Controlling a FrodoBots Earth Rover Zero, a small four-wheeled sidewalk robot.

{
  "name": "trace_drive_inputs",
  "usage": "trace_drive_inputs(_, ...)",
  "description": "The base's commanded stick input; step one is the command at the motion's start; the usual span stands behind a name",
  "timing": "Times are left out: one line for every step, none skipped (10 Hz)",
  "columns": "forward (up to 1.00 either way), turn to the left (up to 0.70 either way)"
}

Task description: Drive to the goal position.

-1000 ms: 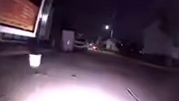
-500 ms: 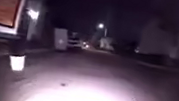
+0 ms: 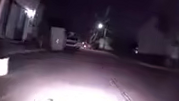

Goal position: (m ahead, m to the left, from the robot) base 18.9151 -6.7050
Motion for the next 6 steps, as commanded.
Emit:
trace_drive_inputs(0.85,0.0)
trace_drive_inputs(0.85,-0.14)
trace_drive_inputs(0.85,-0.32)
trace_drive_inputs(0.85,-0.17)
trace_drive_inputs(0.85,-0.02)
trace_drive_inputs(0.85,0.0)
